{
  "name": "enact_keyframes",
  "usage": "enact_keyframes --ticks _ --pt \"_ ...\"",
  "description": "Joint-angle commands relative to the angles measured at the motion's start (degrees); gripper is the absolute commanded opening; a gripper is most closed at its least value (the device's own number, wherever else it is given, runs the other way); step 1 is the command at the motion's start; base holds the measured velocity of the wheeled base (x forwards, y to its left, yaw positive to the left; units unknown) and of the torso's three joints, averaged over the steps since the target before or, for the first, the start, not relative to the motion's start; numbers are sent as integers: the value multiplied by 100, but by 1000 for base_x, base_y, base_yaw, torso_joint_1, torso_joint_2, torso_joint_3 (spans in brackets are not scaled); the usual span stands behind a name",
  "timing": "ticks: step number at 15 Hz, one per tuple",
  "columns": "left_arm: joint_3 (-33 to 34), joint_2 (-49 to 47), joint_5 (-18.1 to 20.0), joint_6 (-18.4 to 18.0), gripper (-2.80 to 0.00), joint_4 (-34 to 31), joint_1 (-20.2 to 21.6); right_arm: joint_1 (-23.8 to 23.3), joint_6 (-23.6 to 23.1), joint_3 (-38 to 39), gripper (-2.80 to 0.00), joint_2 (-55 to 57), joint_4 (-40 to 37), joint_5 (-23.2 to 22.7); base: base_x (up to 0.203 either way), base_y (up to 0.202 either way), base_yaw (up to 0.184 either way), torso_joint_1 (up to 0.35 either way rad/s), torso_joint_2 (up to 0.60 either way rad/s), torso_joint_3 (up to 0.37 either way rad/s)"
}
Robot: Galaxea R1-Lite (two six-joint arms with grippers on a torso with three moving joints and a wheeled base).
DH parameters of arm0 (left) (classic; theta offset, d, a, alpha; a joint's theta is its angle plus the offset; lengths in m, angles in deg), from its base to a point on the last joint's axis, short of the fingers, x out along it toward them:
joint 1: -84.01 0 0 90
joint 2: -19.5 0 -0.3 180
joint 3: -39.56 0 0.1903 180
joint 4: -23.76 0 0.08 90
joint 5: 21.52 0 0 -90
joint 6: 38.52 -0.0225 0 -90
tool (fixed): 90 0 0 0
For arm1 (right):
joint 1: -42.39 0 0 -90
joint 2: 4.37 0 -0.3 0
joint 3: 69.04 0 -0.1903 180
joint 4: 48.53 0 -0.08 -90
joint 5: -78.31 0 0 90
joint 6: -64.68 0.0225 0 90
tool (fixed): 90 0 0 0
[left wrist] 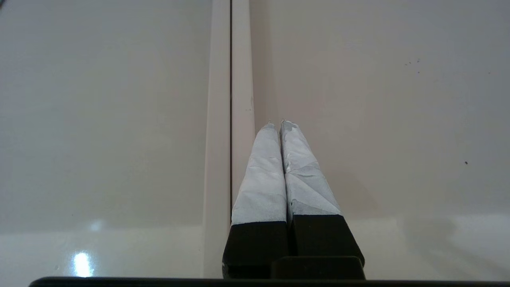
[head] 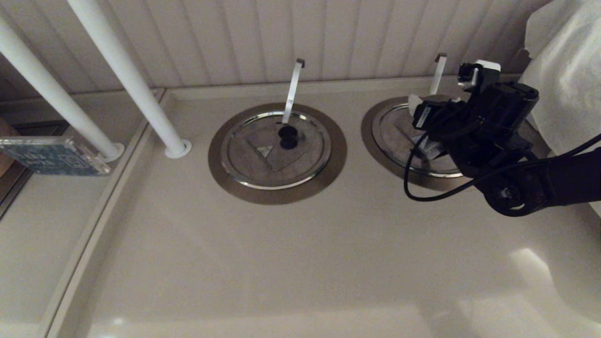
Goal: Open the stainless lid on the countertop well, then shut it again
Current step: Open the lid
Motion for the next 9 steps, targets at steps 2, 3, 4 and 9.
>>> enact_keyframes --ticks 2,3,4,9 --pt "0 0 0 -3 -280 1 0 212 -1 122 0 -68 35 112 0 0 0 0 0 0" --pt "0 2 0 2 -280 1 0 290 -4 175 0 -102 35 151 0 0 0 0 0 0" --pt "0 0 0 -3 -280 -3 0 336 -10 209 0 -135 43 166 0 0 0 0 0 0" --pt "0 4 0 -4 -280 -2 0 539 -2 465 0 -275 52 179 0 0 0 0 0 0"
